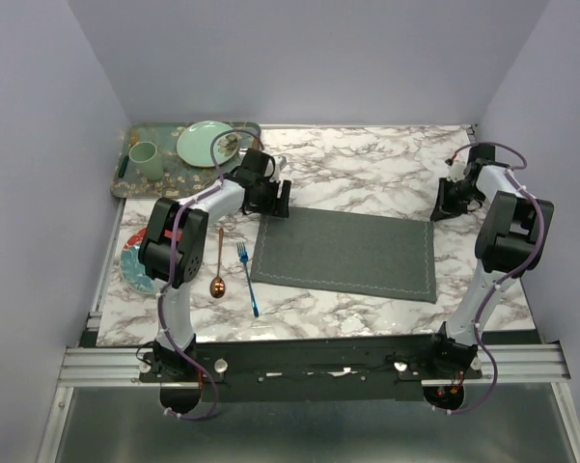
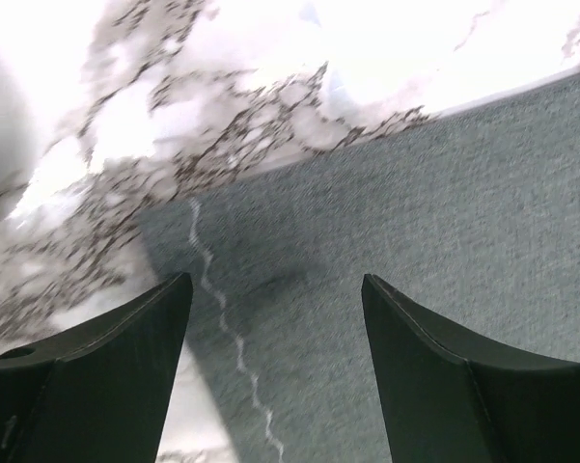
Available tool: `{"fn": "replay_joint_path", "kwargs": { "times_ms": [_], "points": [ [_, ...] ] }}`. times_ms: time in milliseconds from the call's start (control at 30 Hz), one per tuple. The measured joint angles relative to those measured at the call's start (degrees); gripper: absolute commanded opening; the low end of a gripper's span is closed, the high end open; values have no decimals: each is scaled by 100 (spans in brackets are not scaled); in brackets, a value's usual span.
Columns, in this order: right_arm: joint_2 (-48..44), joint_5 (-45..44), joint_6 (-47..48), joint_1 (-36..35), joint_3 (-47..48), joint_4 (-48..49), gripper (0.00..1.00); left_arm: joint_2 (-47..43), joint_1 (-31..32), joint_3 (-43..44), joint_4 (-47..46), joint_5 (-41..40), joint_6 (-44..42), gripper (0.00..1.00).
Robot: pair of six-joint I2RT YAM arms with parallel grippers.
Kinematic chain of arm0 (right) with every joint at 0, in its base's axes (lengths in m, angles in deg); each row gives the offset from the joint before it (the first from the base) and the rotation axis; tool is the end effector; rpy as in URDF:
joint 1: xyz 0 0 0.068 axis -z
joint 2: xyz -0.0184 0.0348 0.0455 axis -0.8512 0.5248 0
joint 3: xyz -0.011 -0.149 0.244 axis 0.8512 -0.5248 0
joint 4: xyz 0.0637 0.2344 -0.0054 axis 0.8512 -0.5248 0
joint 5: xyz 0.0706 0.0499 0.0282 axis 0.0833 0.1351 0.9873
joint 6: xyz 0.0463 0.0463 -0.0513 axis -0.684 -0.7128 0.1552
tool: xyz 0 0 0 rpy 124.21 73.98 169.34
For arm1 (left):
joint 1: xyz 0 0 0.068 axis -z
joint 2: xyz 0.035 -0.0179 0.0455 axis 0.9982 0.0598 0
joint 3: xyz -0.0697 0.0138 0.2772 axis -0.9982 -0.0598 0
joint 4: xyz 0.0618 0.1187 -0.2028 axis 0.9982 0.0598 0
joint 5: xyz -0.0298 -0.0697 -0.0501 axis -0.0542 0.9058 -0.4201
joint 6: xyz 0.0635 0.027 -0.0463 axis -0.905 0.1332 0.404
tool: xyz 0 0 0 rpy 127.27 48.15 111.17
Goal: Fold the napkin into a case and place the utensils inside
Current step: Smooth out the rectangle-folded napkin at the center of the board, then pick up the rectangle-folded napkin at the center of the board.
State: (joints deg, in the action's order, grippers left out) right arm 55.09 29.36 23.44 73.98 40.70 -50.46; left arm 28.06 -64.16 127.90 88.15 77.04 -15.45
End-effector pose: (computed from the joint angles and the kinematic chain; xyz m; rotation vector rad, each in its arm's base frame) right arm 0.3987 -0.0891 0.1609 0.1219 2.7861 0.3352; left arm 0.4003 -0.1834 0.1720 0.3363 2.5278 -0.5347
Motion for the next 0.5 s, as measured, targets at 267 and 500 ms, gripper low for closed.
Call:
{"fn": "replay_joint_path", "kwargs": {
  "times_ms": [267, 500],
  "points": [
    [-452, 597, 68, 0, 186, -310, 61, -1233, -146, -577, 387, -105, -146, 85],
    [-1517, 769, 79, -15, -37, -623, 68, -1768, -74, -1259, 678, -522, 39, 77]
  ]
}}
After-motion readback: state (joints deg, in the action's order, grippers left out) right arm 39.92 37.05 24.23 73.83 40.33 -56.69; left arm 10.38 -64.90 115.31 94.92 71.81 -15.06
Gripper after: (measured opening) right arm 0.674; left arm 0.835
